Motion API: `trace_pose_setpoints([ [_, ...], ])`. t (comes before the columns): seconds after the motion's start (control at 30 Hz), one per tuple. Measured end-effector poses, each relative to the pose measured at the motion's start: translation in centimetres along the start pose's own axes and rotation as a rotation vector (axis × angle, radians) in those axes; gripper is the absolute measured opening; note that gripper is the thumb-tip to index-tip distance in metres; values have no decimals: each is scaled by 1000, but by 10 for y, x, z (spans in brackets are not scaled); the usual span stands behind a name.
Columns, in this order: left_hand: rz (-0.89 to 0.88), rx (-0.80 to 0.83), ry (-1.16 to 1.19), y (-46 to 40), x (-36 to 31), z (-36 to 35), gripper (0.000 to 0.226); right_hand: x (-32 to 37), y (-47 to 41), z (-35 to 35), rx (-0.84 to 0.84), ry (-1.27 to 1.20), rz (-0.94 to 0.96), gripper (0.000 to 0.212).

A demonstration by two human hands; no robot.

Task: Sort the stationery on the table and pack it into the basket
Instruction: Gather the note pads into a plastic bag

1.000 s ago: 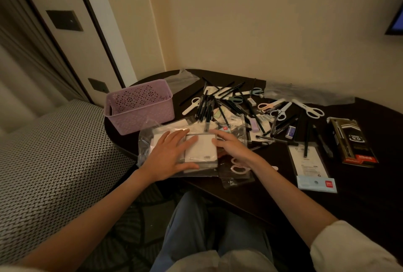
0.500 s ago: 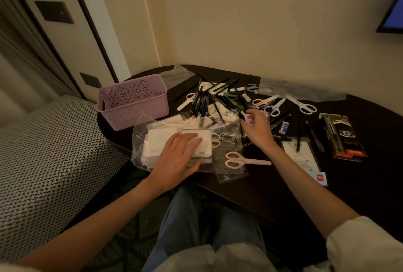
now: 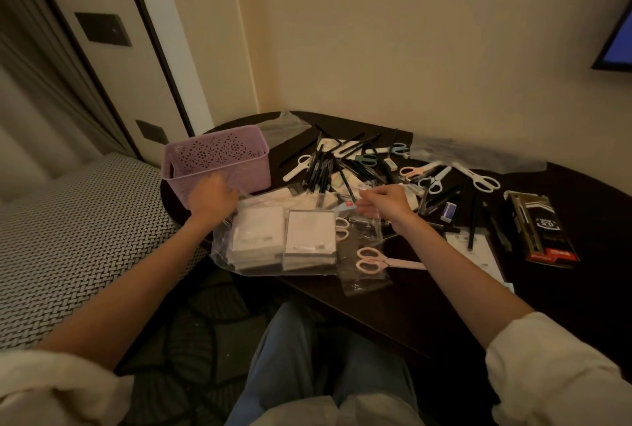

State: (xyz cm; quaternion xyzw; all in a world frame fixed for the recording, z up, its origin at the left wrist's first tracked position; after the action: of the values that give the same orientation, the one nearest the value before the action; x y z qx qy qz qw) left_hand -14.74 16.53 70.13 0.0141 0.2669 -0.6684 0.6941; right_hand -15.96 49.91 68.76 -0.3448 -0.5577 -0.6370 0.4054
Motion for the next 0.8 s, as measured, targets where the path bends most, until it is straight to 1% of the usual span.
trace_pose_setpoints([
  [0.07,61,-10,38,0,3,-4,27,0,3,-5,32,-58,-25,24],
  [0.1,113,9,100,0,3,-6,28,-1,0,-8,41,-72,-33,24],
  [0.13,205,43,235,-1,4,-8,26,-3,0,-10,45,-70,-46,26],
  [0.2,402,131,612,0,5,-13,21,-5,0,-14,54,-87,-61,29],
  [0.23,463,175,767,0,6,-15,25,-6,0,-15,59,-103,-54,30],
  [0.27,492,209,849,0,8,-15,29,-5,2,-16,55,-107,-39,30],
  [0.33,499,217,932,3,11,-14,30,-4,7,-17,45,-106,-2,29],
  [0.4,506,170,1001,5,11,-11,27,-1,12,-19,44,-126,18,29],
  [0.53,492,-36,1042,5,-3,-6,24,12,20,-18,4,-129,87,31],
  [0.67,408,-177,1158,1,-23,9,22,28,28,-11,-96,-129,221,27],
  [0.8,311,-238,1261,4,-39,15,23,36,24,-3,-181,-101,332,29],
])
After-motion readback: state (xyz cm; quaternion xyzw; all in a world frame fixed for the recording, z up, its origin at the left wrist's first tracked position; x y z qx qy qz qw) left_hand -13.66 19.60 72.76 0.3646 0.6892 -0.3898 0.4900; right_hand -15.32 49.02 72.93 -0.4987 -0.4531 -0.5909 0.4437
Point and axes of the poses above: each hand's wrist, its own y-axis away from the middle knuckle, its own z-axis out of the back of the hand, x = y × z, the point moved 1 cm from there along -y, towards the middle knuckle, and after that the axes turned 12 degrees about -z, right-handed, at the moved point
